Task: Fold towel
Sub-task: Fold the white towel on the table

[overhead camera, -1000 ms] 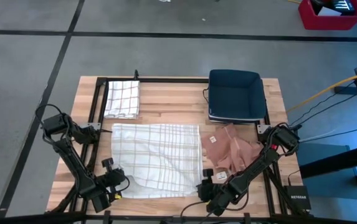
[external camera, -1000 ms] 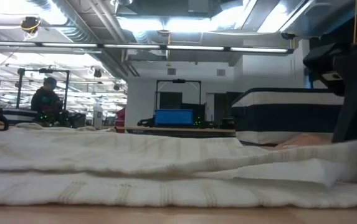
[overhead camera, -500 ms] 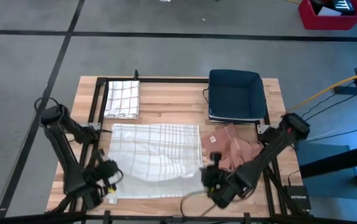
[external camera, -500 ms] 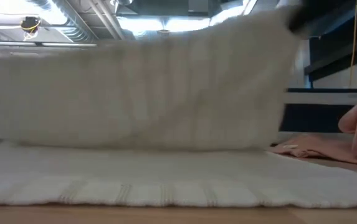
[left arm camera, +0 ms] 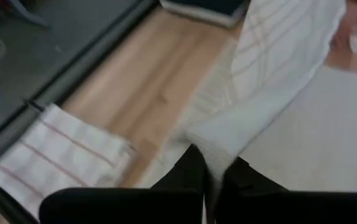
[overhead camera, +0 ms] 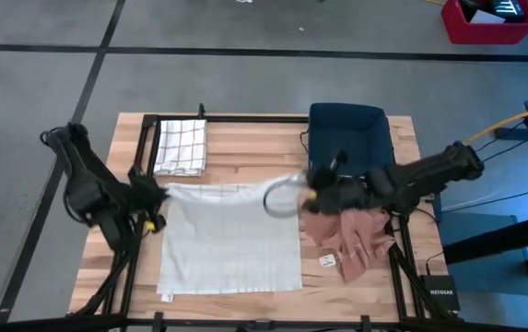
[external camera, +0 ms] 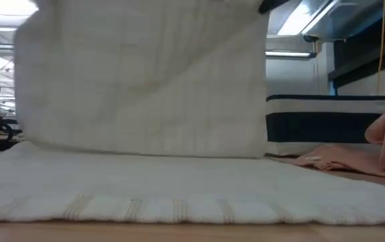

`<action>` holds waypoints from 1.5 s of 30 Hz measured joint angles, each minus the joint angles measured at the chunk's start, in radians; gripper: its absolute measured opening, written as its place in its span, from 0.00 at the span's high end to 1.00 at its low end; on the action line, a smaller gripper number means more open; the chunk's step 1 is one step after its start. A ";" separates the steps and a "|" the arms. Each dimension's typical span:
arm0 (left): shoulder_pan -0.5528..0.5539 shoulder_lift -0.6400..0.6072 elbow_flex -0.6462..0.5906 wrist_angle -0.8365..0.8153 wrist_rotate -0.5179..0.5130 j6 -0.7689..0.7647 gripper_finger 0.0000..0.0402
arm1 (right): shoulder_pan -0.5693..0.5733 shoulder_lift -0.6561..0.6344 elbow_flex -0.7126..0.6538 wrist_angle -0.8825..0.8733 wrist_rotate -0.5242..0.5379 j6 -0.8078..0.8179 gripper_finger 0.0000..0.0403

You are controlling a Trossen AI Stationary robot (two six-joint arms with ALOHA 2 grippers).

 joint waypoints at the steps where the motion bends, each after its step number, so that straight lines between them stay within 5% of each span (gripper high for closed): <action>1: 0.024 -0.022 0.000 0.000 -0.021 0.032 0.99 | -0.036 -0.012 0.000 0.000 -0.002 -0.027 0.98; 11: 0.265 -0.189 0.000 0.000 -0.187 0.271 0.99 | -0.327 -0.043 0.000 0.111 -0.009 -0.293 0.98; 20: 0.394 -0.284 0.000 0.038 -0.274 0.398 0.99 | -0.440 -0.054 0.000 0.332 -0.048 -0.471 0.98; 31: 0.256 -0.211 0.000 0.358 0.024 0.593 0.99 | -0.153 -0.096 0.000 0.103 -0.173 -0.202 0.99; 45: -0.148 -0.002 -0.001 0.255 0.104 0.121 1.00 | 0.204 -0.009 0.000 0.013 -0.248 0.205 0.98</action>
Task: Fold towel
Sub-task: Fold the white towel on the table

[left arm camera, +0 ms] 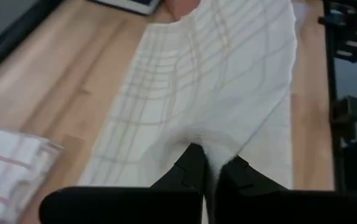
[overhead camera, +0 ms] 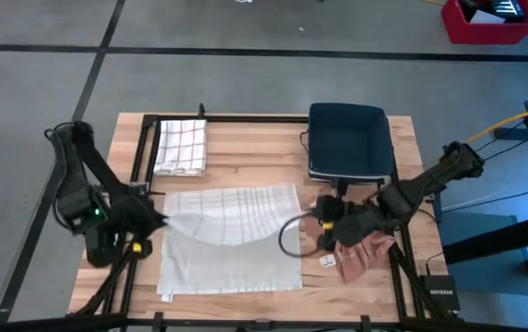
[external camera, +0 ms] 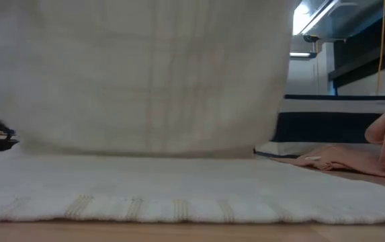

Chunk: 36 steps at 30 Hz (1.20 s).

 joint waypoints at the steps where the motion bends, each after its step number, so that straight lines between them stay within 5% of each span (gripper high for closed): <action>1: -0.020 0.015 0.000 0.000 0.000 -0.029 1.00 | 0.015 0.010 0.000 0.002 -0.010 0.022 0.99; 19: -0.185 0.389 0.000 0.000 0.182 -0.243 0.99 | 0.199 0.327 0.000 0.084 -0.086 0.143 0.97; 27: -0.218 0.593 0.000 0.129 0.412 -0.282 0.99 | 0.242 0.488 0.000 0.187 -0.129 0.176 0.99; 36: -0.232 0.713 0.000 0.262 0.430 -0.263 0.99 | 0.253 0.552 0.000 0.231 -0.189 0.203 0.96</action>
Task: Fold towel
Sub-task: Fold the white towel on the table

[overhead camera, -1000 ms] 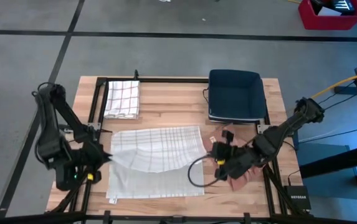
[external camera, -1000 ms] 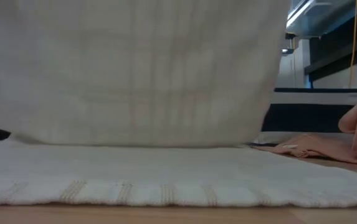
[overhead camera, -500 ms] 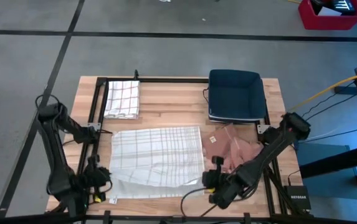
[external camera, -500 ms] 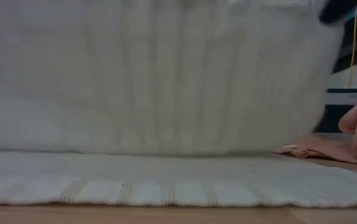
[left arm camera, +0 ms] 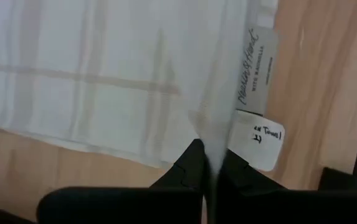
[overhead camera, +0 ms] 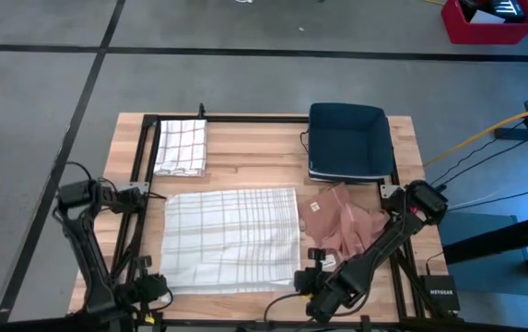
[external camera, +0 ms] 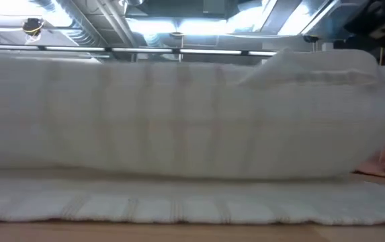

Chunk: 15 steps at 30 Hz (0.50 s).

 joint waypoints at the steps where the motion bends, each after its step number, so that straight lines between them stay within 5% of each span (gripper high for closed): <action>1: 0.001 0.006 0.000 -0.001 0.000 -0.001 0.98 | 0.000 0.002 0.000 0.011 -0.001 0.001 0.96; 7: 0.006 0.011 0.000 0.000 0.069 -0.043 0.87 | -0.006 0.002 0.000 0.042 -0.125 0.022 0.82; 13: 0.021 -0.014 0.001 0.013 0.325 -0.054 0.69 | -0.016 -0.025 0.000 -0.002 -0.257 0.023 0.58; 15: 0.035 -0.043 0.015 0.013 0.338 -0.057 0.65 | -0.030 -0.048 0.013 -0.036 -0.288 0.021 0.51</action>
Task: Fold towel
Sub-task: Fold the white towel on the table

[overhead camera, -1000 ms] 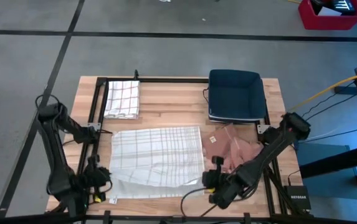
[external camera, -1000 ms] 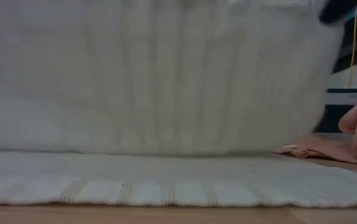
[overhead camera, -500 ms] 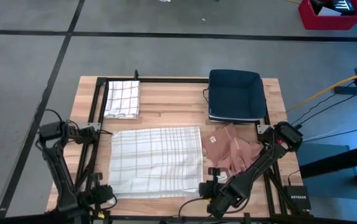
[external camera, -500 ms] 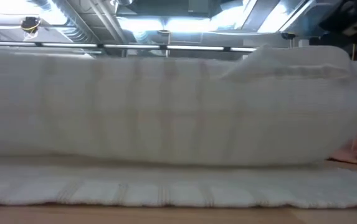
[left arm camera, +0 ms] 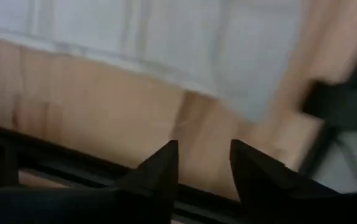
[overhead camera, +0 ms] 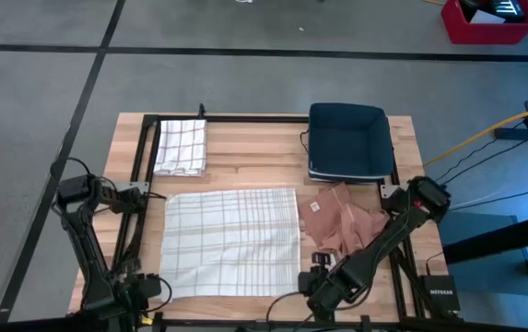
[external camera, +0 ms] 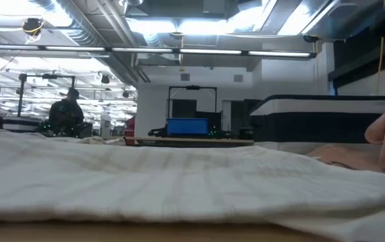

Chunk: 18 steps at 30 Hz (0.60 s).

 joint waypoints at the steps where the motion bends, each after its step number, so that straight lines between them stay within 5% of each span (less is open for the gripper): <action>1: 0.009 -0.019 0.008 0.003 -0.019 0.001 0.64 | -0.011 -0.010 0.013 -0.025 -0.001 -0.002 0.49; 10: 0.063 -0.183 0.015 -0.136 -0.667 -0.080 0.61 | -0.112 -0.061 0.043 0.028 0.305 -0.243 0.43; 18: 0.218 -0.181 -0.224 -0.257 -0.629 -0.328 0.61 | -0.205 -0.045 -0.188 0.447 0.197 -0.343 0.43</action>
